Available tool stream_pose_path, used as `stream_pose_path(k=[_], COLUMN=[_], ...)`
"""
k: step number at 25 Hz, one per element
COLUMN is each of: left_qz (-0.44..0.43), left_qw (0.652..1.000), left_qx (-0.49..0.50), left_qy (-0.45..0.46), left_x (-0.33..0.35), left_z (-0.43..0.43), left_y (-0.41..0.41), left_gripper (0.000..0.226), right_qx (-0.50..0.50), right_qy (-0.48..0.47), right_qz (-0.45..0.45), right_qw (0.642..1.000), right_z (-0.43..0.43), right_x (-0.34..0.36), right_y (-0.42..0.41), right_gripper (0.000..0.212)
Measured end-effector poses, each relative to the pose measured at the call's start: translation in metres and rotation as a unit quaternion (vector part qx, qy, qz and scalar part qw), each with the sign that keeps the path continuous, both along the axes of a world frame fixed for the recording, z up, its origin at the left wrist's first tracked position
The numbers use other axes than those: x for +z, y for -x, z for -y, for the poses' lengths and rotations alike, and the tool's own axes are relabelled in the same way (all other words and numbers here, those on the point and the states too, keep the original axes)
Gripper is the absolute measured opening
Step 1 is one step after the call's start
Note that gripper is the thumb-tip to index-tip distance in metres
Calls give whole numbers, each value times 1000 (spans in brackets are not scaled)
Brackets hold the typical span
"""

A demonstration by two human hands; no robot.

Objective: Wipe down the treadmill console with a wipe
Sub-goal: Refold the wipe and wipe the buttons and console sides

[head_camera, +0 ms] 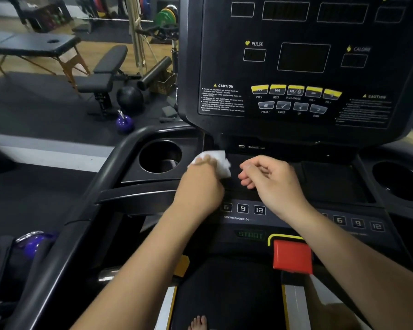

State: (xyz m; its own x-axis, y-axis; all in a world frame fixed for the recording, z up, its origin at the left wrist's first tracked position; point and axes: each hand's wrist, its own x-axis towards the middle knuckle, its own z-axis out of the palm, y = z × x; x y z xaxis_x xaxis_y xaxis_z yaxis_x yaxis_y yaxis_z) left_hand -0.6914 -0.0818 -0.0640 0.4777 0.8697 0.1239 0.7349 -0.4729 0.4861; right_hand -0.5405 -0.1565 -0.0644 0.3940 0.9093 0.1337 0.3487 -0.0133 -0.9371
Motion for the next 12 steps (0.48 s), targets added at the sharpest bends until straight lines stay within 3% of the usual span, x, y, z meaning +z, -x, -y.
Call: stream_pose_path(k=[4, 9, 12], left_qz=[-27, -88, -171], left_qw=[986, 995, 983], left_qx=[61, 7, -19], left_qy=[155, 42, -71], left_x=[8, 11, 12], left_z=[-52, -7, 49], left_y=[-16, 8, 12], left_gripper=[56, 32, 53], right_qx=[-5, -34, -58], right_qy=[-5, -33, -50], right_qz=[-17, -147, -220], right_qw=[1000, 988, 972], right_z=[-1, -2, -4], right_x=[3, 5, 7], right_y=[-5, -11, -15], right_gripper=[18, 26, 35])
